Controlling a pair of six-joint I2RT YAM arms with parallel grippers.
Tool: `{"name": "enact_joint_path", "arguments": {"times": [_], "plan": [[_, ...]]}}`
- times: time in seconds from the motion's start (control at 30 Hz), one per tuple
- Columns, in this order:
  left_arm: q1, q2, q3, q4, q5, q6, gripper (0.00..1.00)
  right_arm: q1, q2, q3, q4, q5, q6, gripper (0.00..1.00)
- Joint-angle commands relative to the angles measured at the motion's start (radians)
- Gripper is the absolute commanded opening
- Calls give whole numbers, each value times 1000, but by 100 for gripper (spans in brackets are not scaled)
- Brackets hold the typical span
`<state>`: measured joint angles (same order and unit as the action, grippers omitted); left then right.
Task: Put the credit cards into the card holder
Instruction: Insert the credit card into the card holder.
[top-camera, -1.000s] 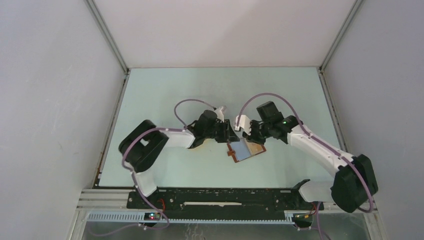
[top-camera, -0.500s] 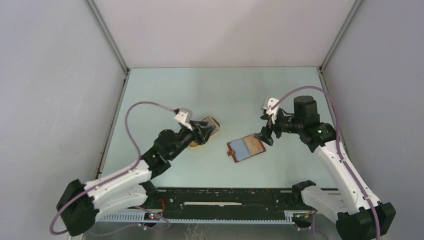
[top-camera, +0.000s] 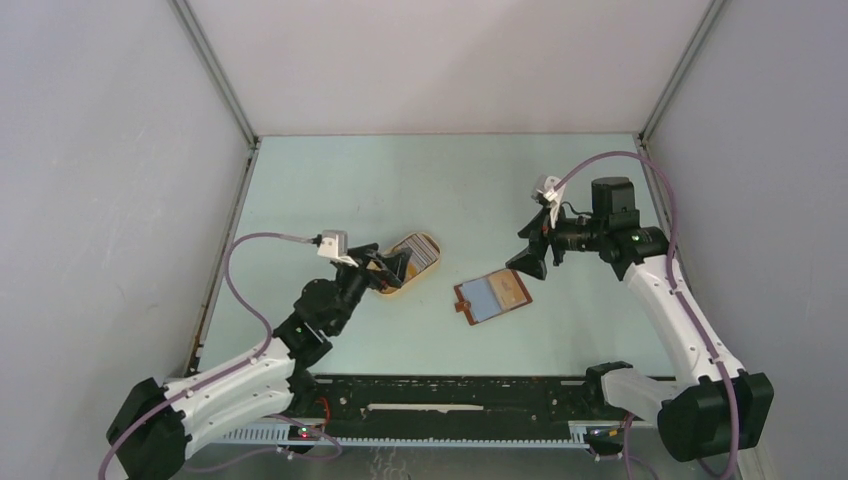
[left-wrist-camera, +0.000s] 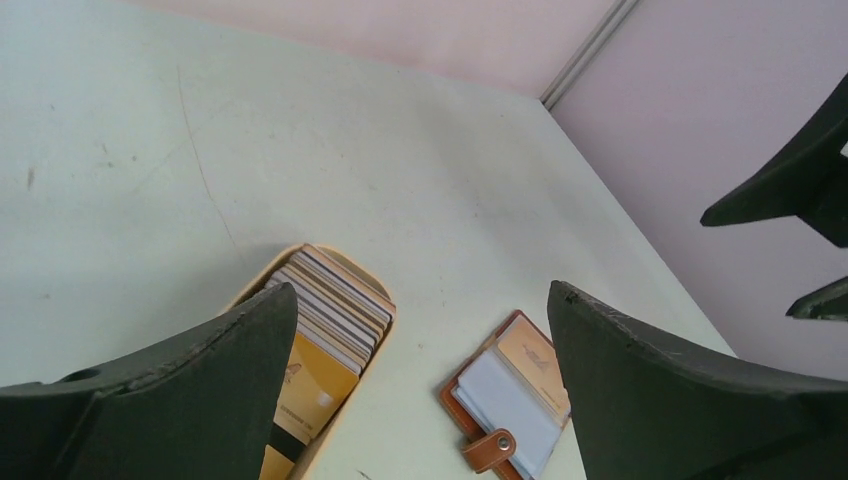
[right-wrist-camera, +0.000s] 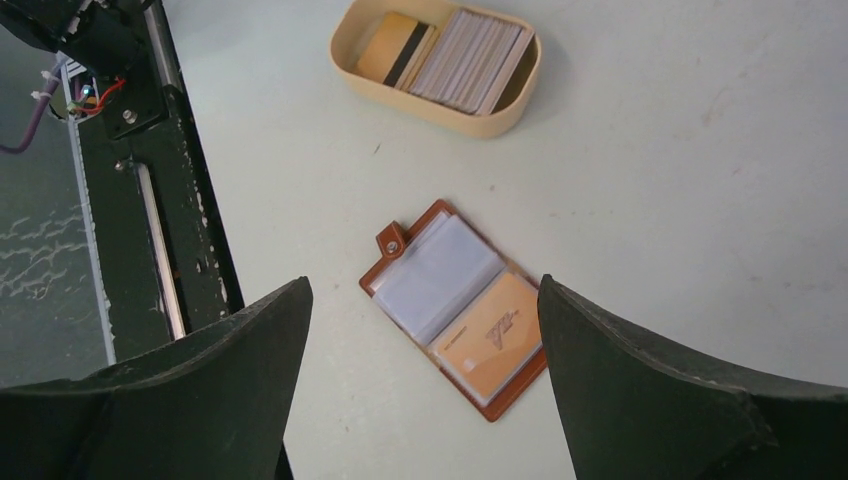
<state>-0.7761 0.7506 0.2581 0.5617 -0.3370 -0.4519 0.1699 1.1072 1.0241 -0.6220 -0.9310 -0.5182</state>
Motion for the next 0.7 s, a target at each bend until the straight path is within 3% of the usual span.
{"name": "enact_joint_path", "arguments": {"times": [0.0,0.27,0.67], "plan": [[8,76,2,49,1,-132,100,-18,9,-31,33,-9,28,92],[14,233,65,-29,-20,-284,99,-18,43,-37,47,30,46,91],[13,418,317,-445,-213,-427,96,-18,46,-49,65,43,57,92]]}}
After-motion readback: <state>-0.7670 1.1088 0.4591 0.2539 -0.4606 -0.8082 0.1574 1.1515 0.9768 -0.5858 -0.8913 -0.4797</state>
